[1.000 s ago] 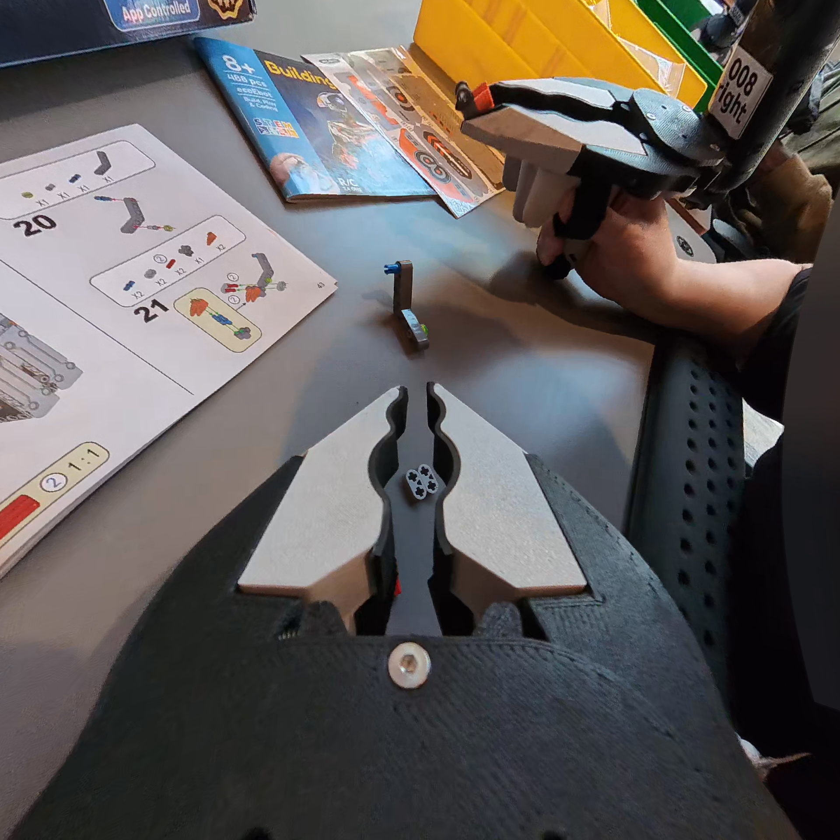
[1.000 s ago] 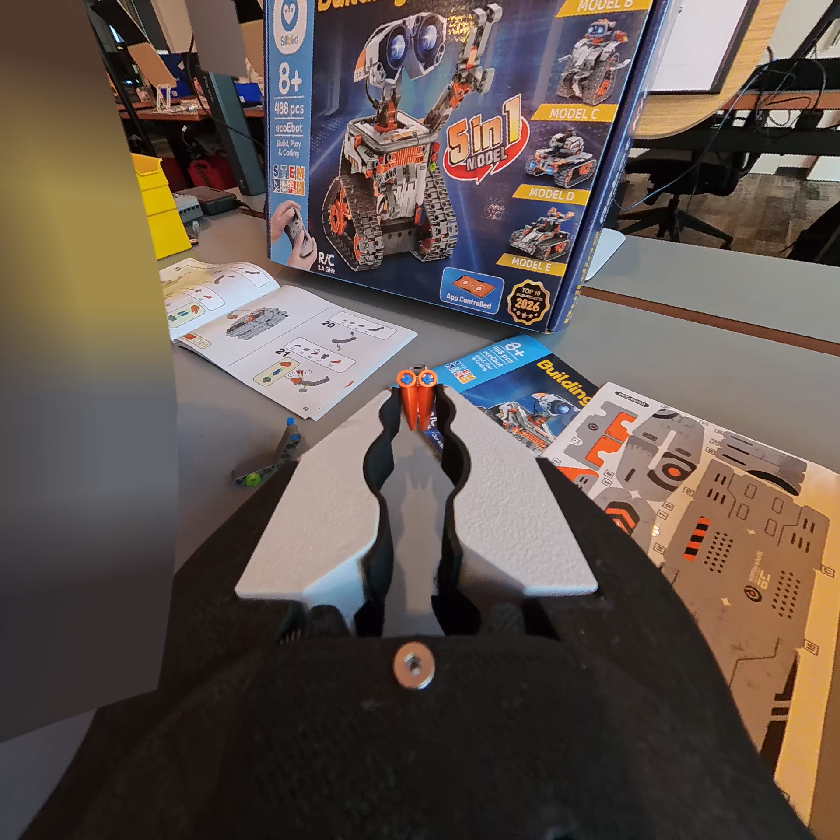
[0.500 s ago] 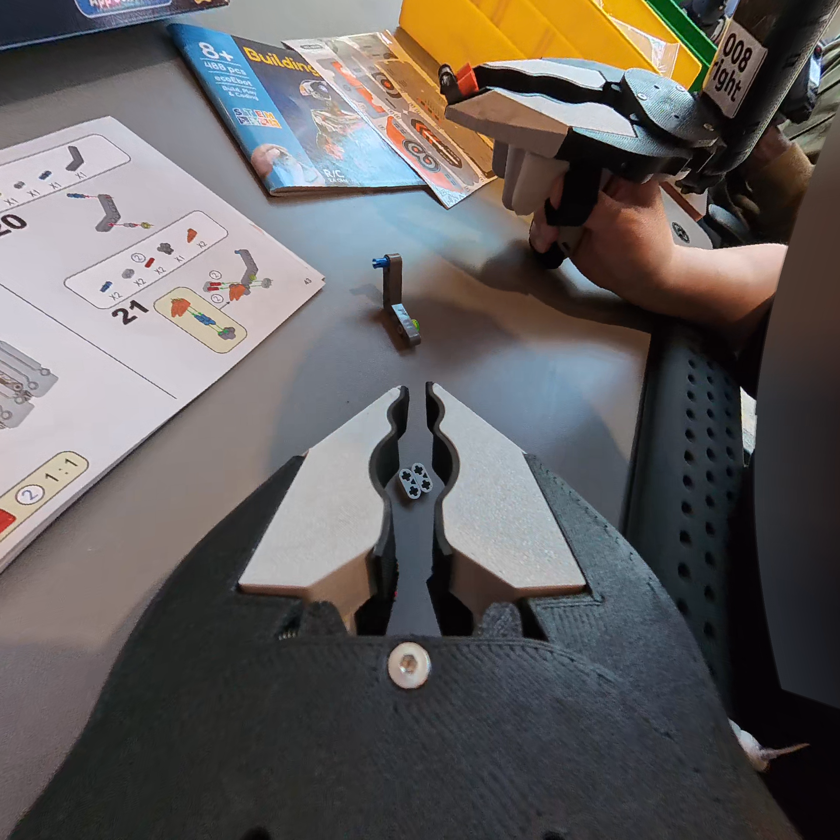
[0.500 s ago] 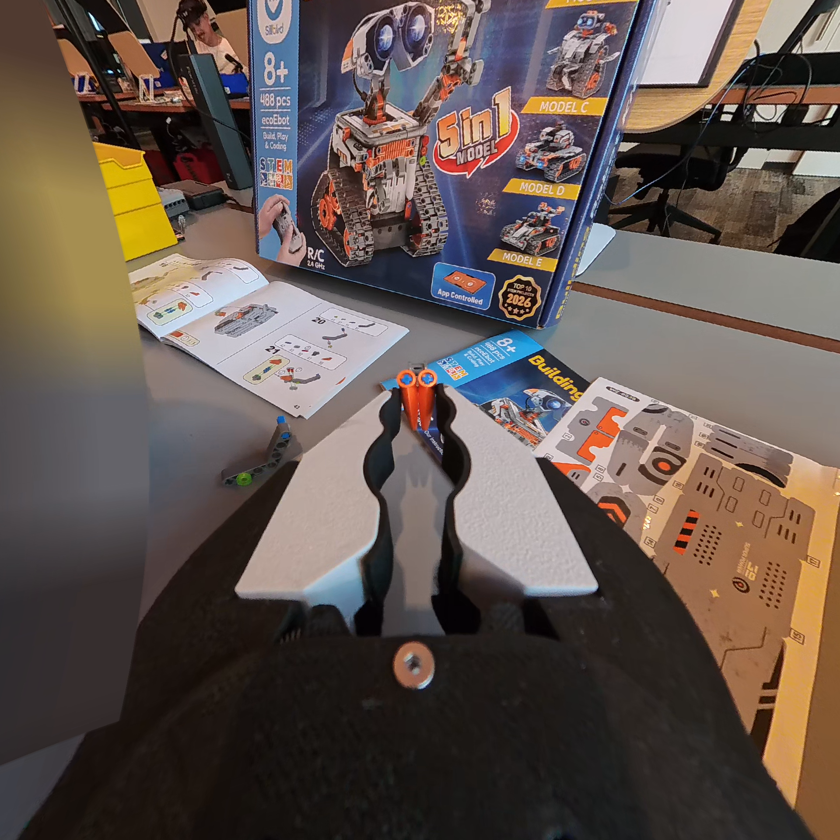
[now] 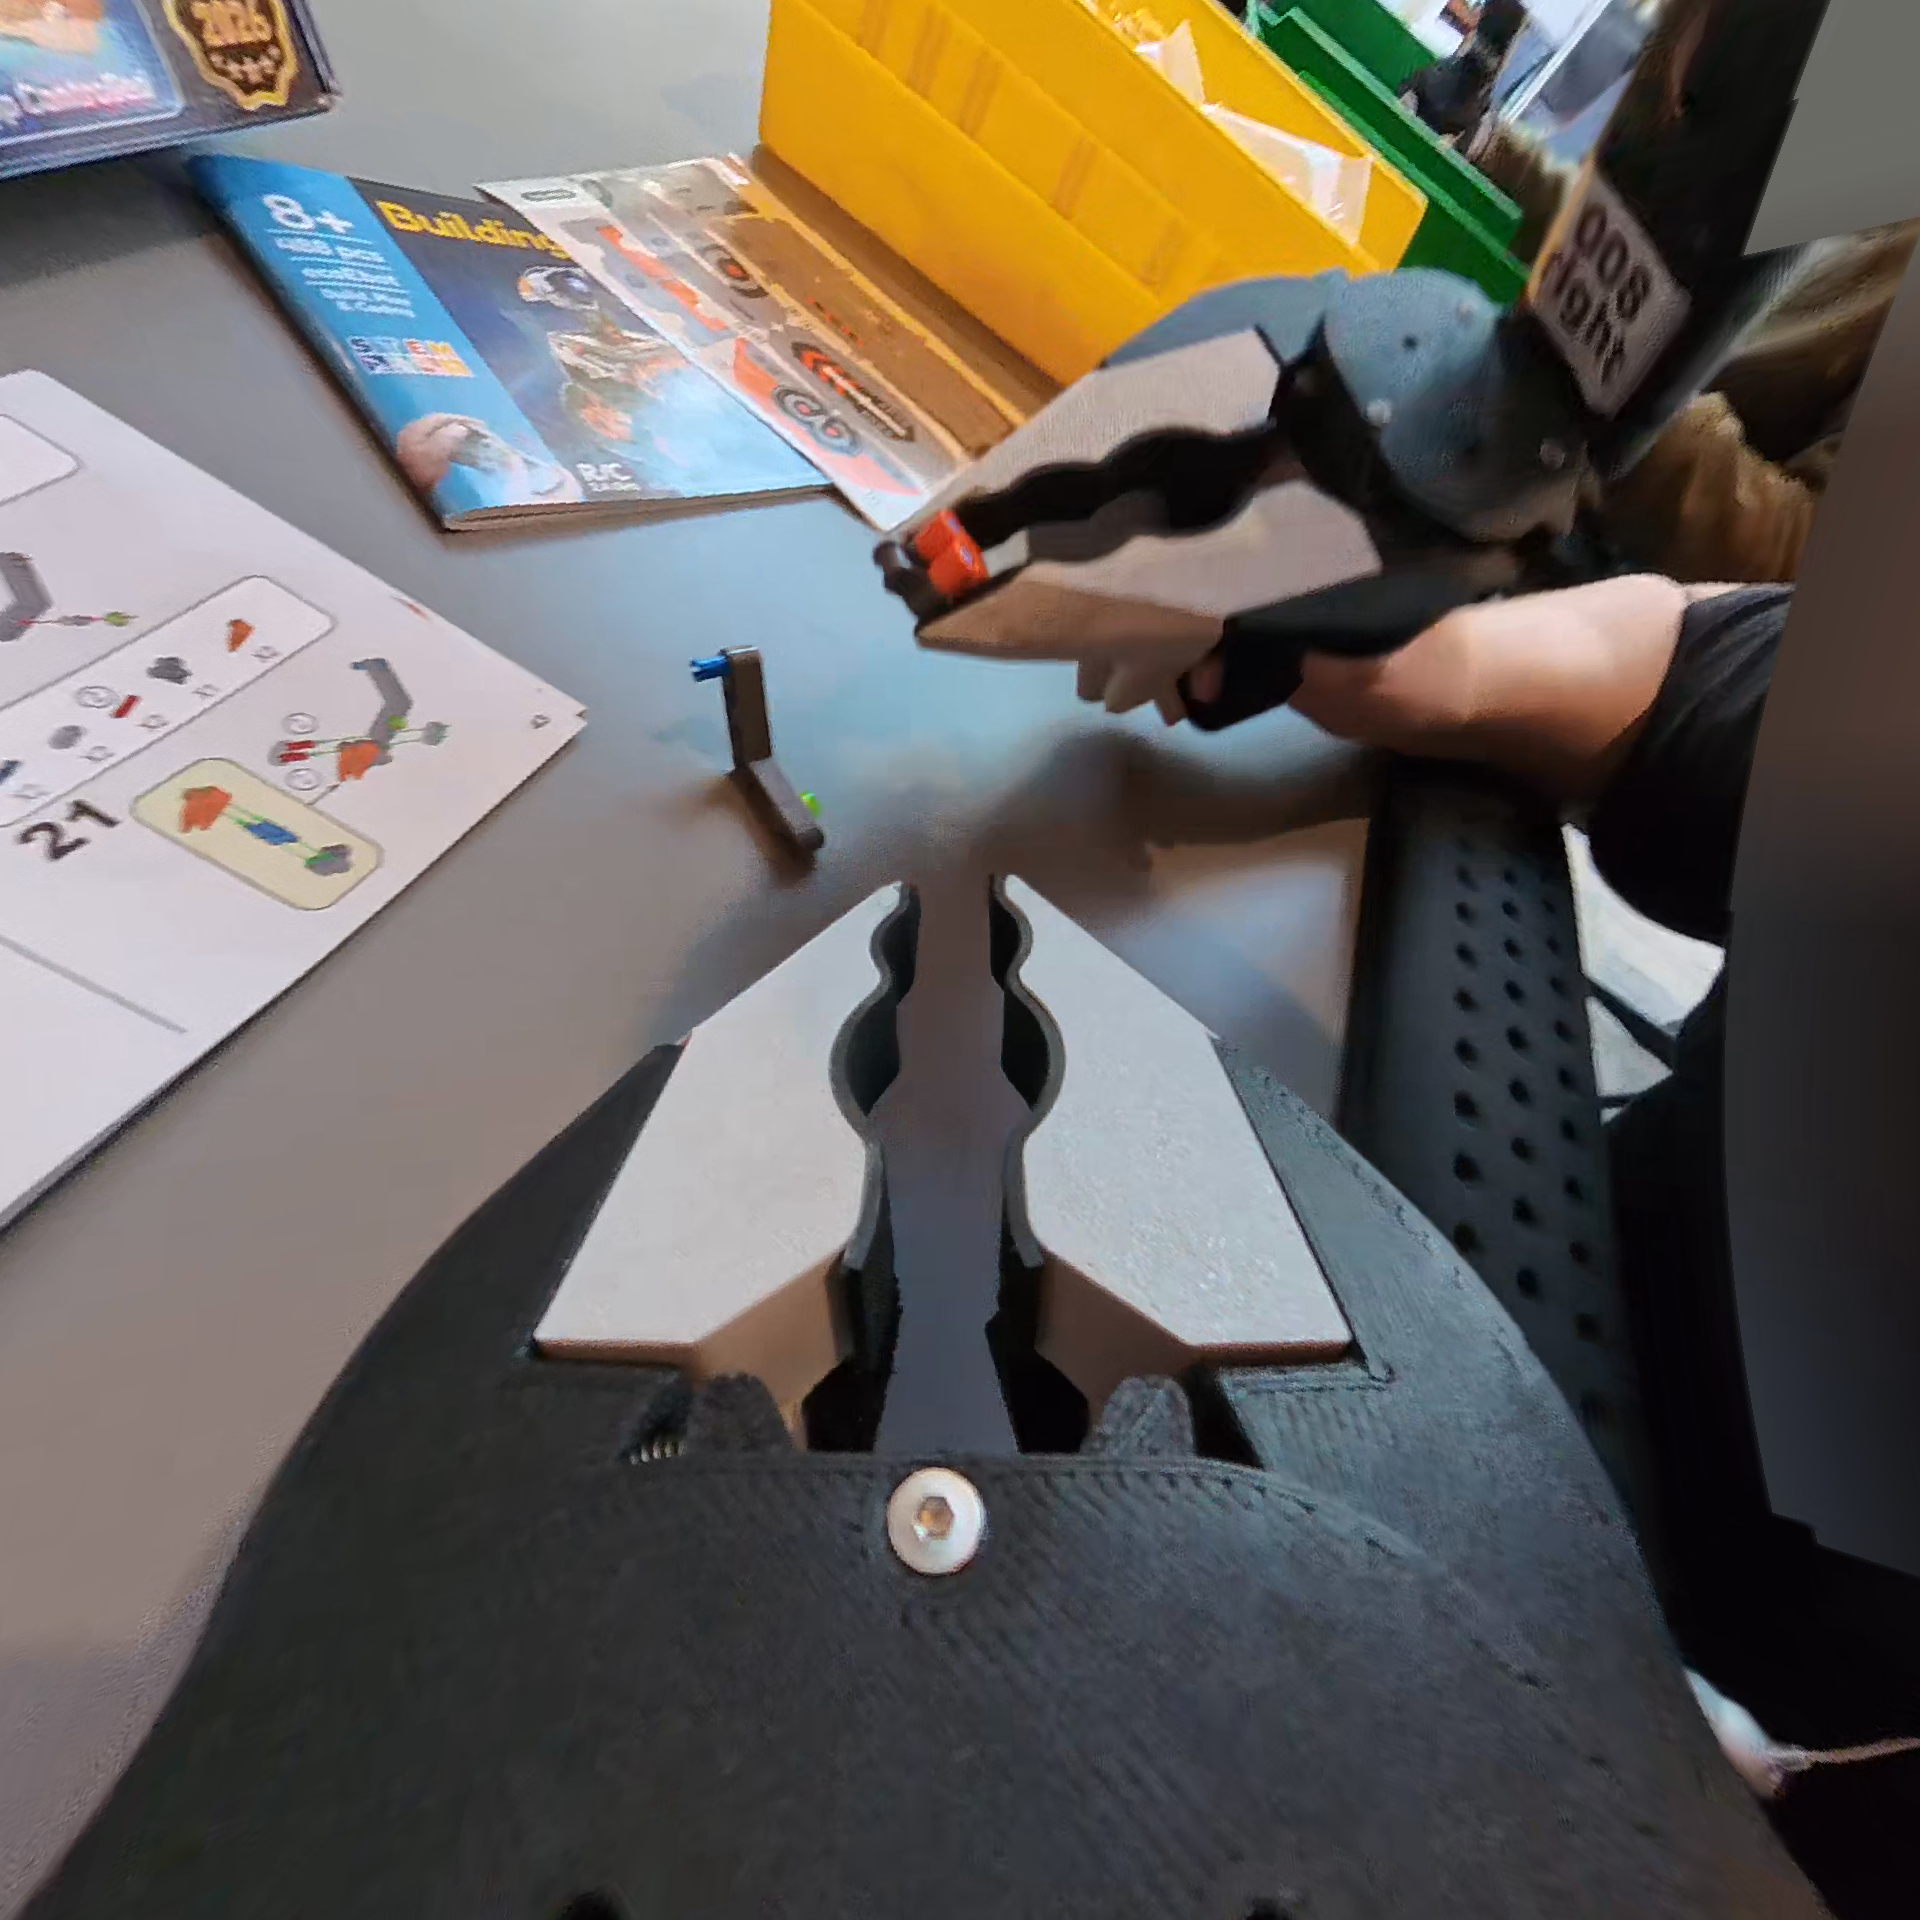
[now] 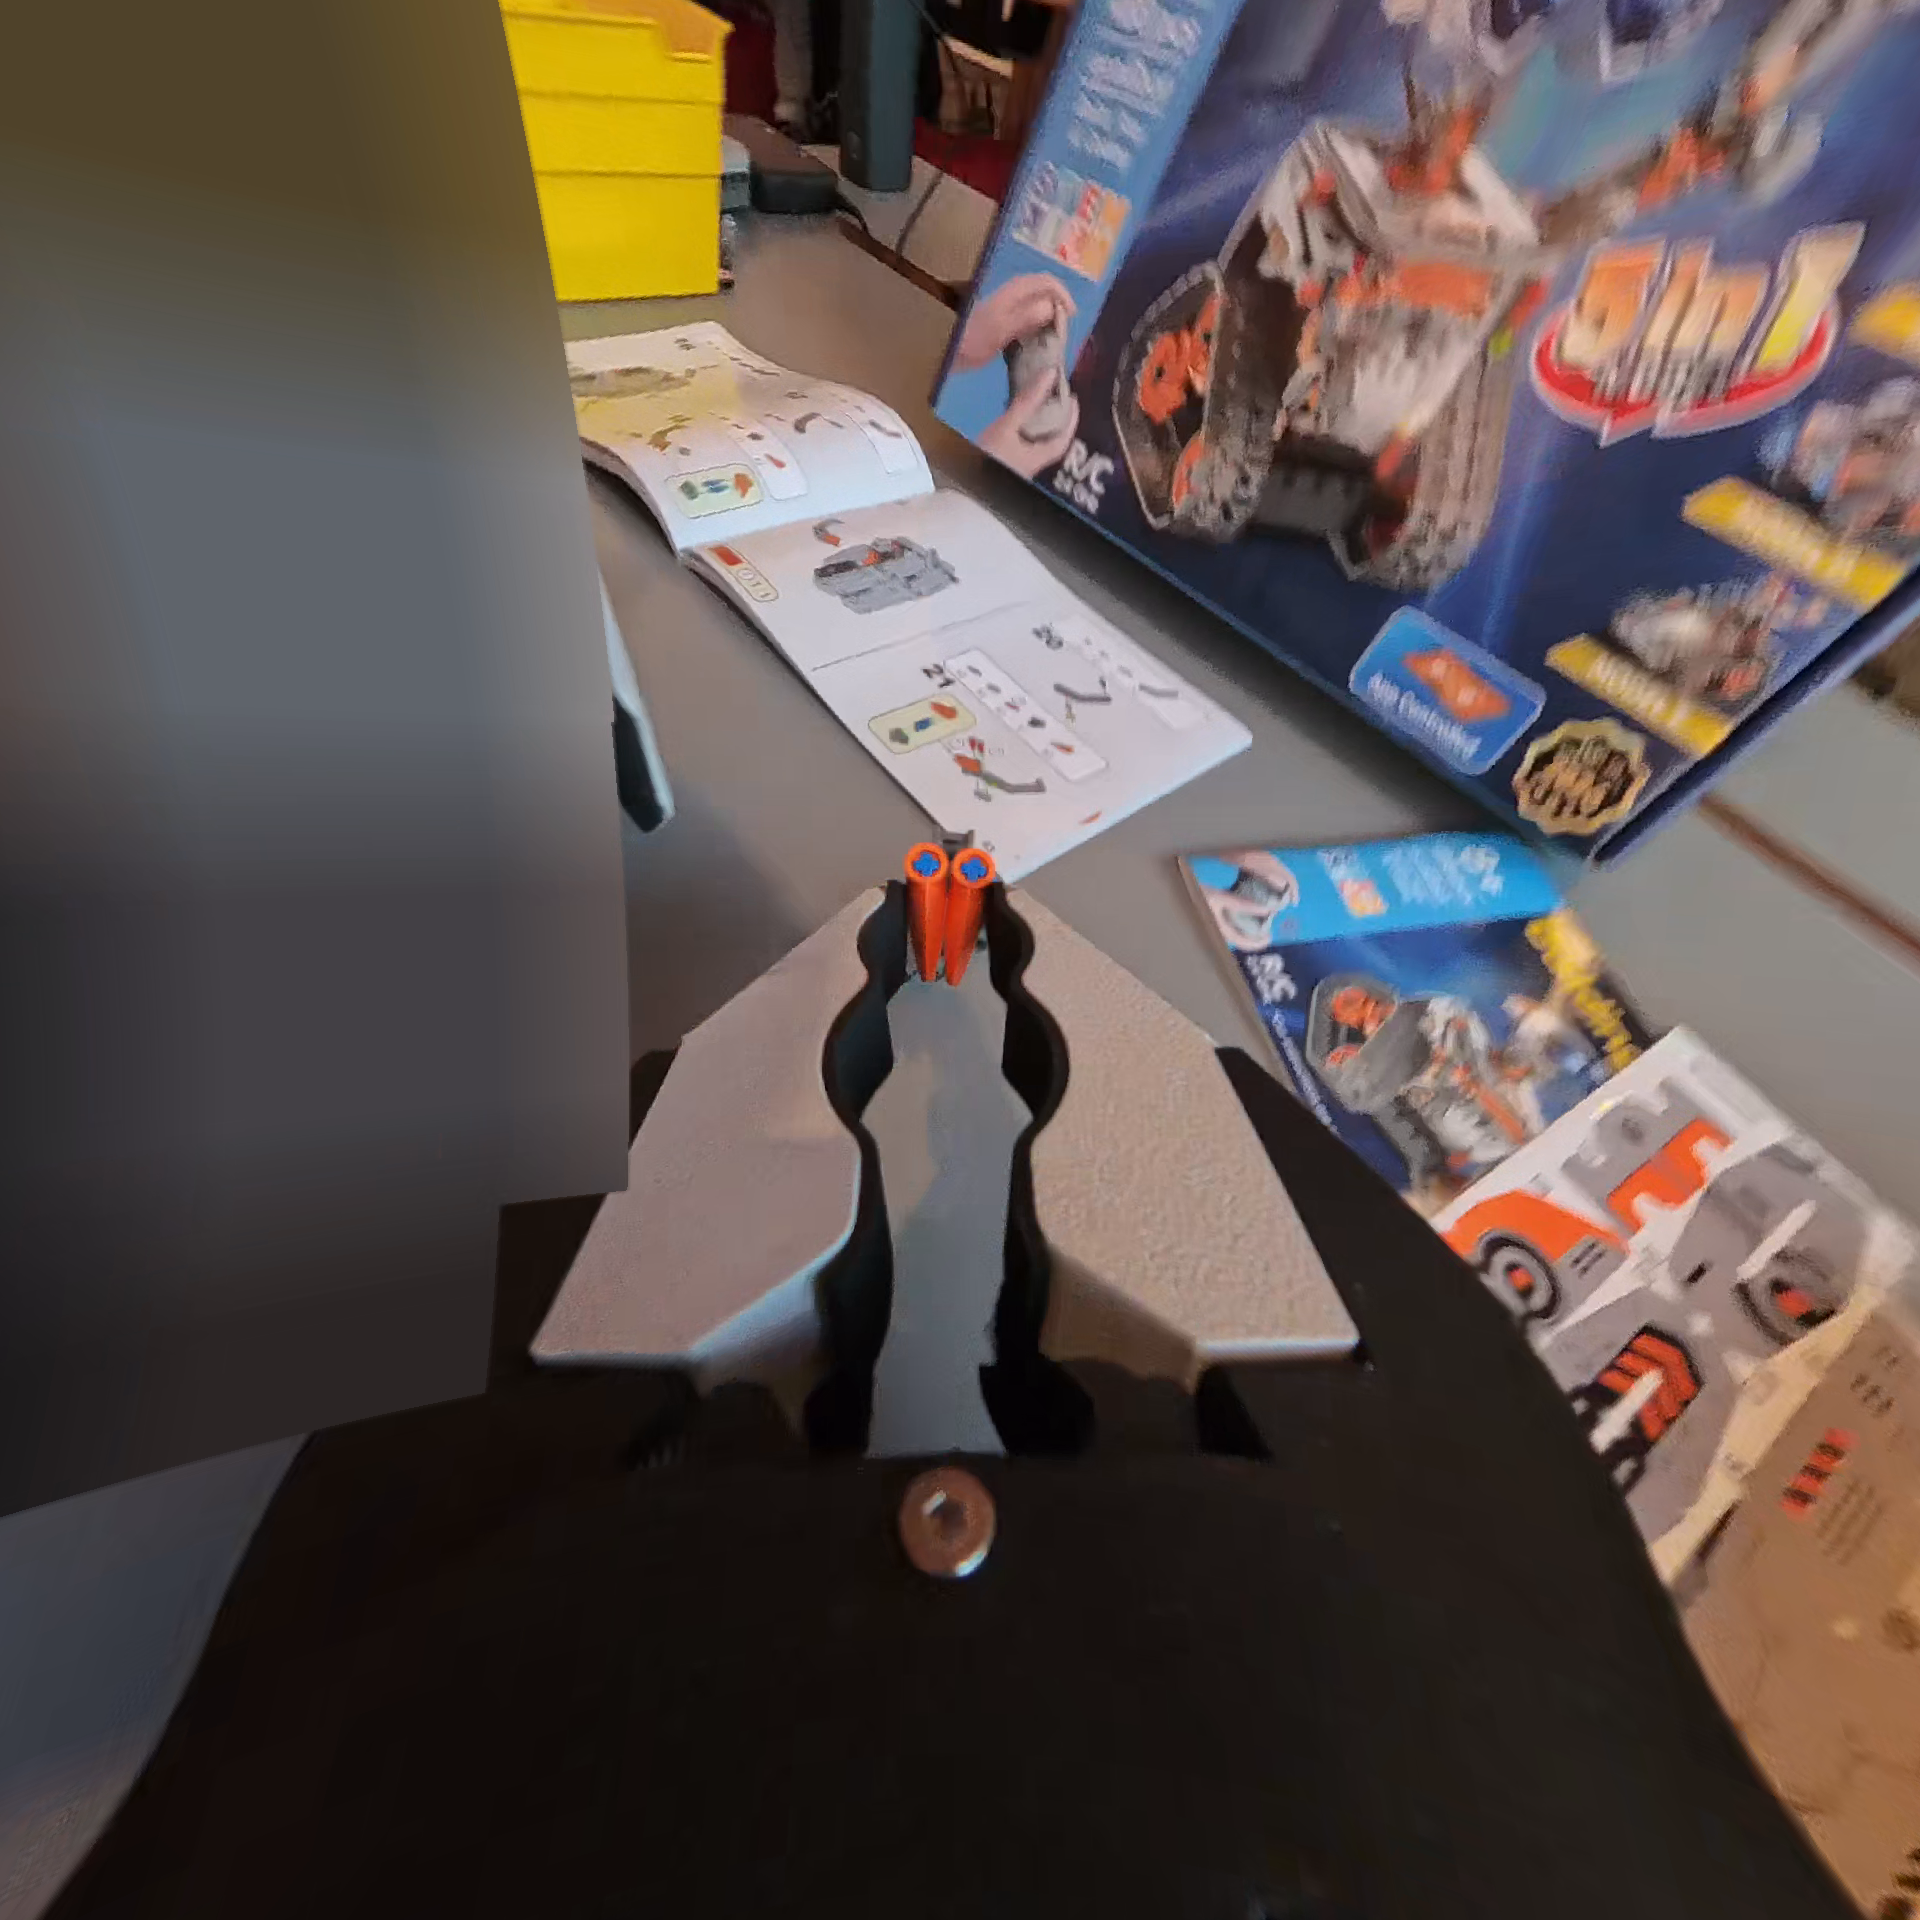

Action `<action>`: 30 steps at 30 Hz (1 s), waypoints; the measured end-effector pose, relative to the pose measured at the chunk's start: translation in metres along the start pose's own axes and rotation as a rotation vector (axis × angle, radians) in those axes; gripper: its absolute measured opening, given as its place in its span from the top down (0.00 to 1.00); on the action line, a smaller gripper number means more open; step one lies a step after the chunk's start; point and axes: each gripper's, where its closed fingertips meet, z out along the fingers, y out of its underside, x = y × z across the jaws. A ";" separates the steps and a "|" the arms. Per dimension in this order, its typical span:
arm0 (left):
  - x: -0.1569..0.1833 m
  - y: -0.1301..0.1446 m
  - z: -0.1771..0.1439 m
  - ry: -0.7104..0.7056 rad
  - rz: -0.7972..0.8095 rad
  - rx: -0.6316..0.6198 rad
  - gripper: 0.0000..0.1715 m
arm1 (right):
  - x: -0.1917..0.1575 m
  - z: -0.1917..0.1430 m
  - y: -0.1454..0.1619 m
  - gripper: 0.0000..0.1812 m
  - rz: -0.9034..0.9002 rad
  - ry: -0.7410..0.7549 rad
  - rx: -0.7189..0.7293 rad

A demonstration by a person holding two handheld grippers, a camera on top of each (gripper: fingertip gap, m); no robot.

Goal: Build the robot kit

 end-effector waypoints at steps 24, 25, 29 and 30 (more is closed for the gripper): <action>0.032 -0.037 0.016 0.195 -0.259 0.209 0.91 | -0.042 -0.013 -0.026 0.92 -0.195 -0.002 0.086; 0.032 -0.036 0.016 0.199 -0.251 0.189 0.92 | -0.044 -0.012 -0.024 0.90 -0.214 -0.017 0.082; 0.033 -0.013 0.013 0.244 -0.231 0.001 0.91 | -0.064 -0.004 -0.005 0.78 -0.274 -0.198 0.067; 0.032 -0.003 0.011 0.246 -0.223 -0.069 0.91 | -0.067 -0.003 -0.001 0.77 -0.286 -0.245 0.069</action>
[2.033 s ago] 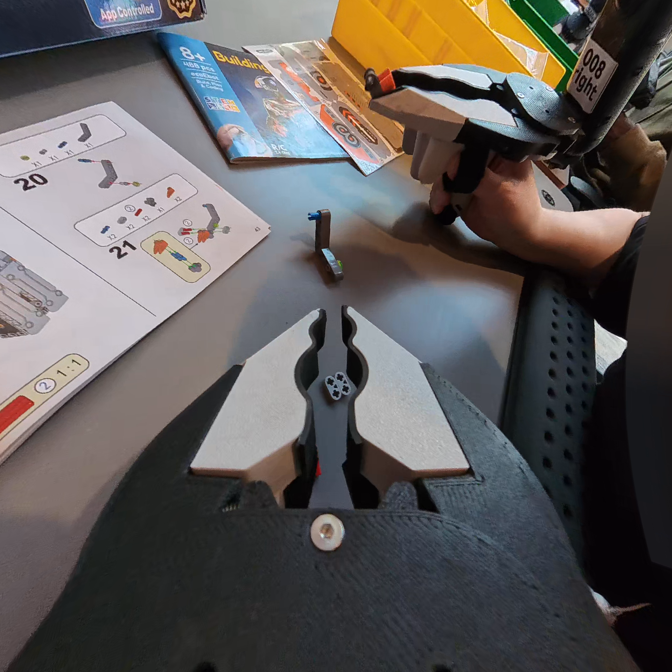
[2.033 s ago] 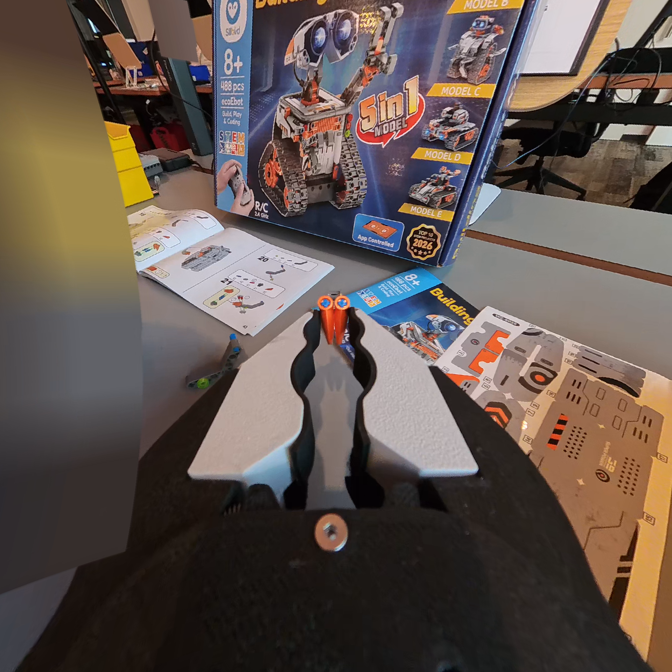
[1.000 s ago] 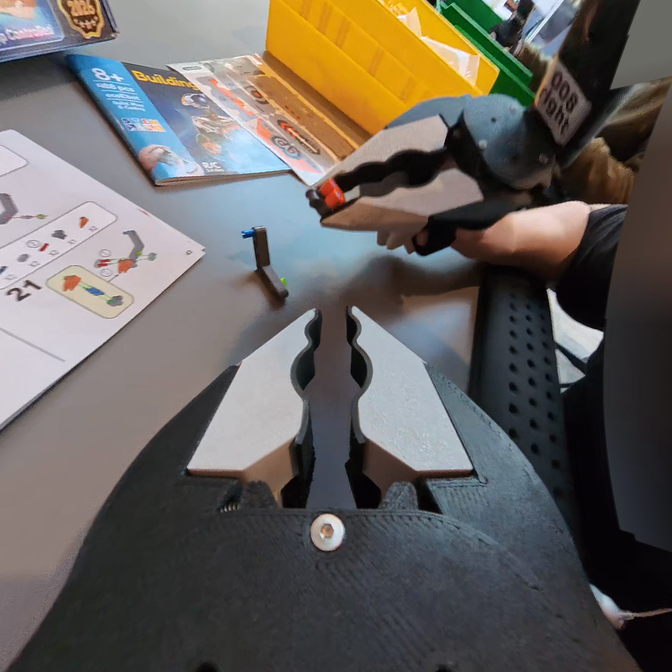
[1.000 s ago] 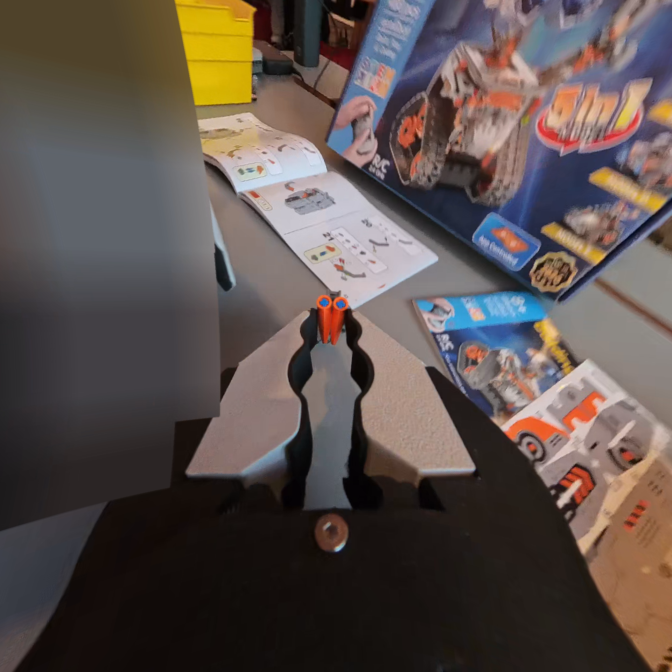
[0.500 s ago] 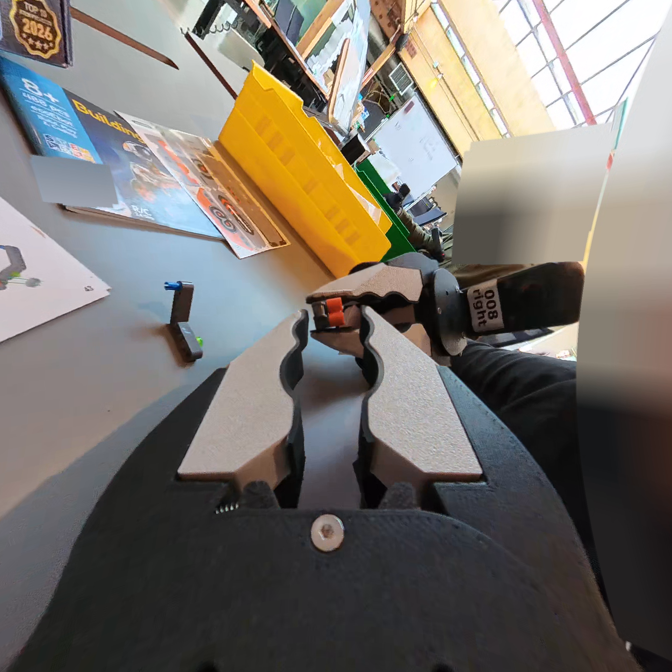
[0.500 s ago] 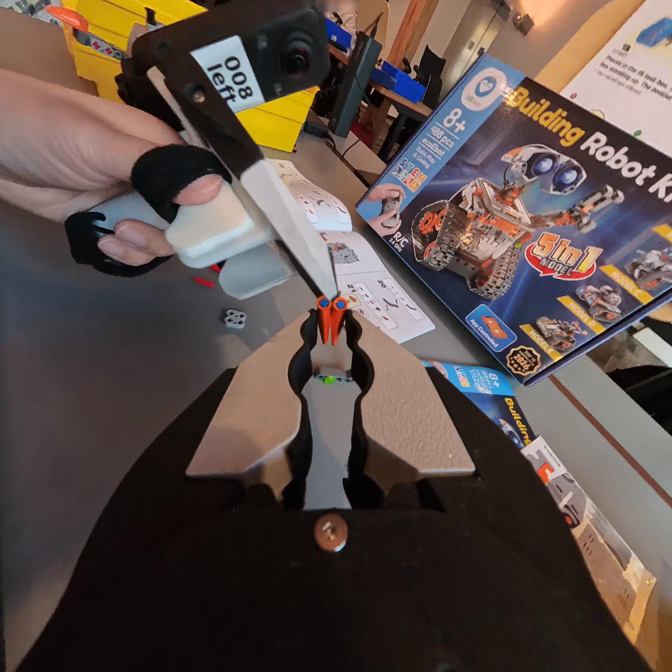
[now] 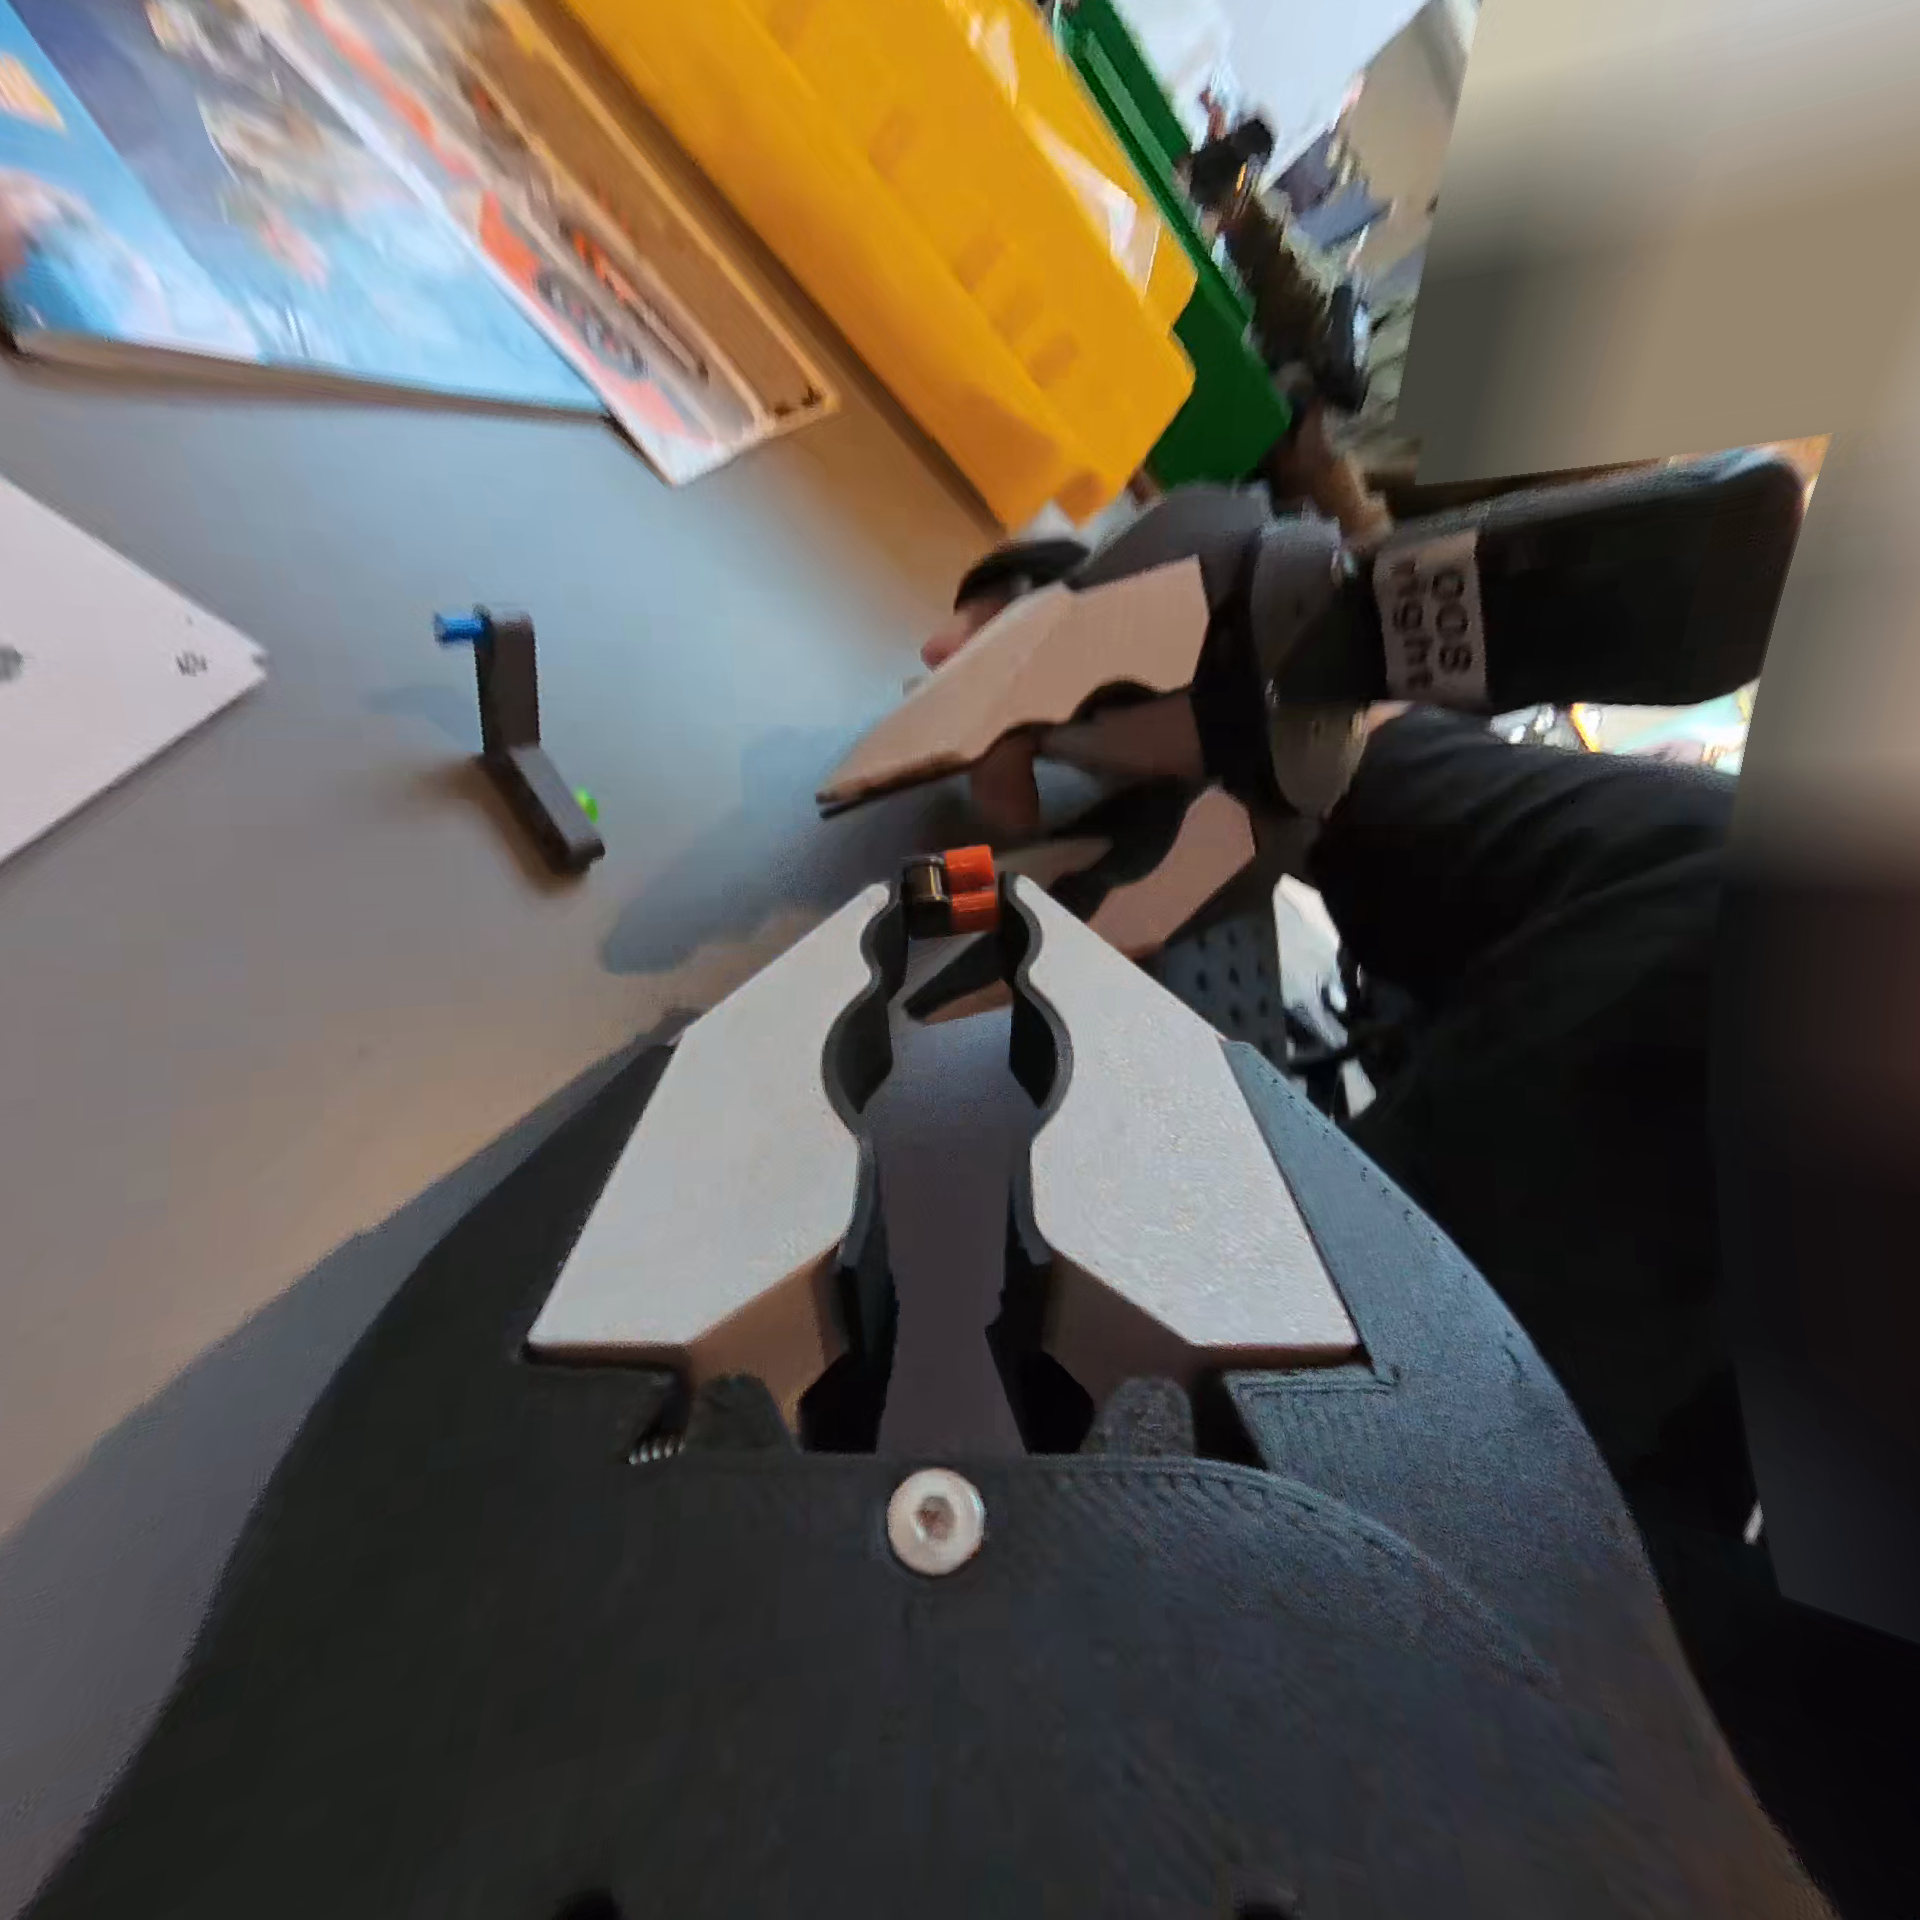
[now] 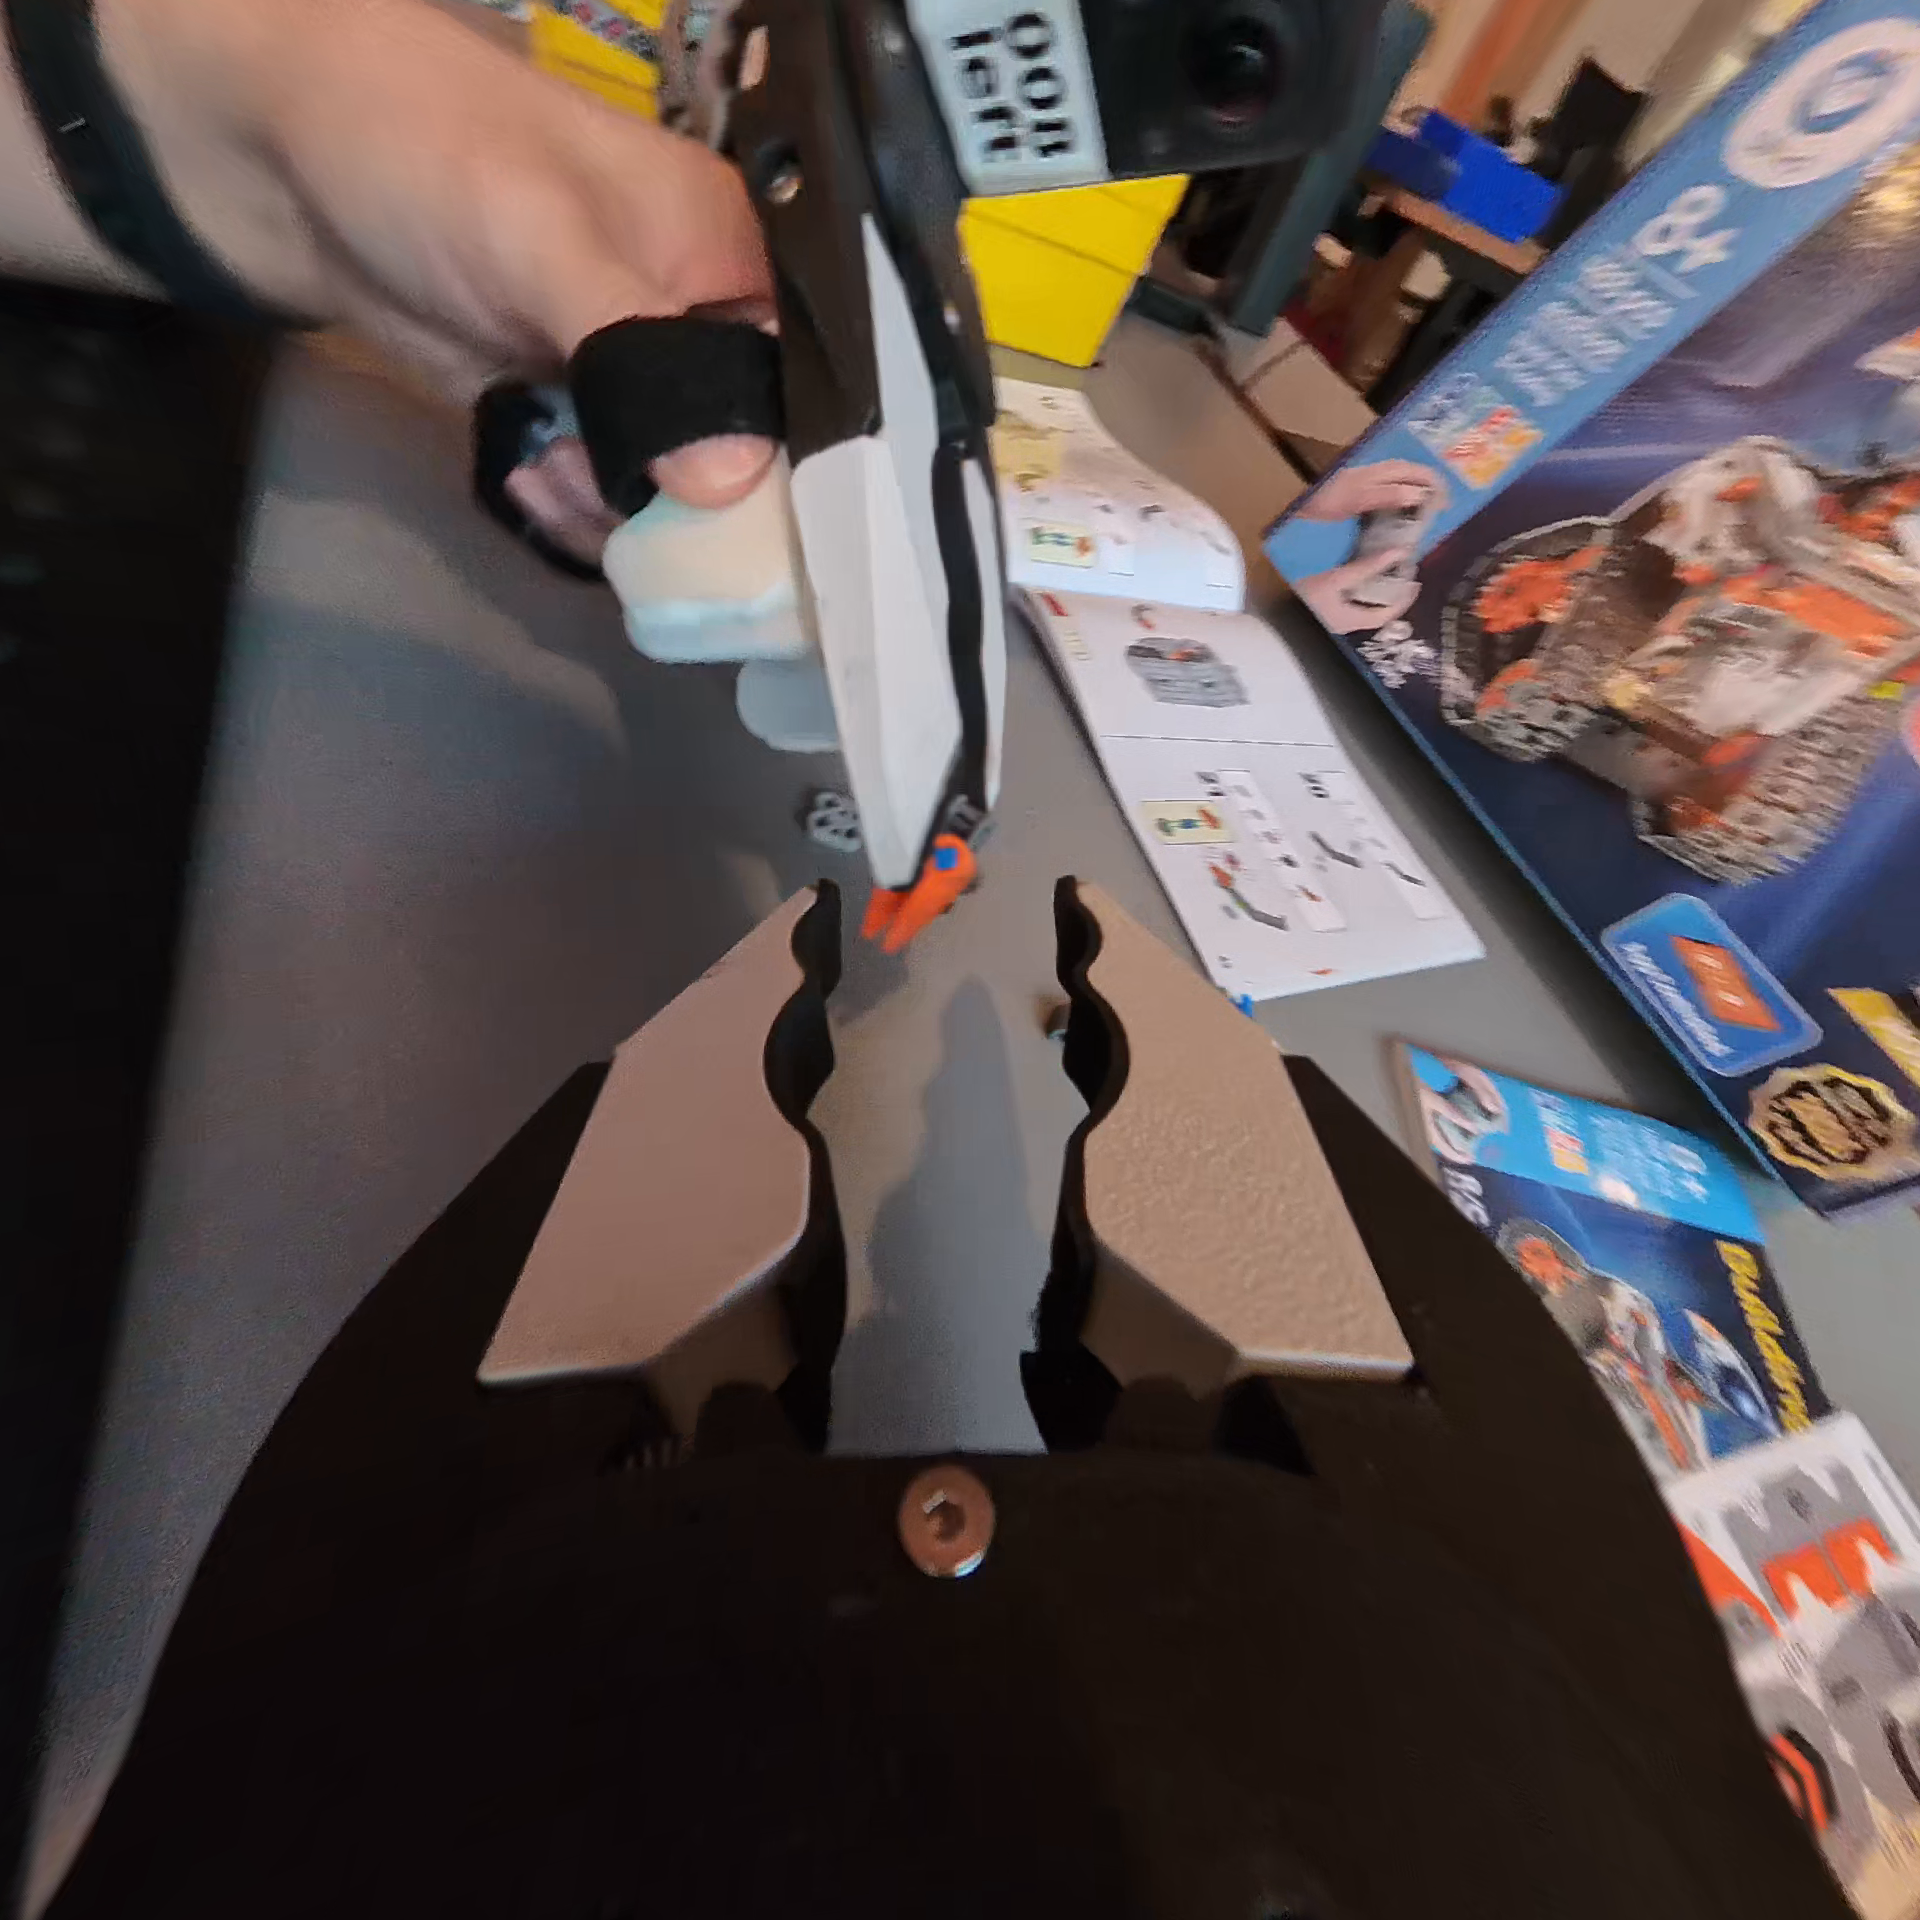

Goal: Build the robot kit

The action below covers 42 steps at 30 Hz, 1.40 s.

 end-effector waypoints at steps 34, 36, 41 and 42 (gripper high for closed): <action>-0.038 0.025 -0.012 -0.163 0.165 -0.295 0.82 | -0.016 0.007 0.047 0.95 0.130 -0.191 -0.275; -0.036 0.027 -0.014 -0.175 0.182 -0.295 0.83 | -0.013 0.007 0.047 0.94 0.155 -0.189 -0.272; -0.037 0.030 -0.010 -0.256 0.288 -0.320 0.85 | -0.011 0.008 0.045 0.93 0.180 -0.189 -0.256; -0.036 0.027 -0.008 -0.268 0.307 -0.308 0.86 | -0.011 0.008 0.046 0.94 0.178 -0.188 -0.263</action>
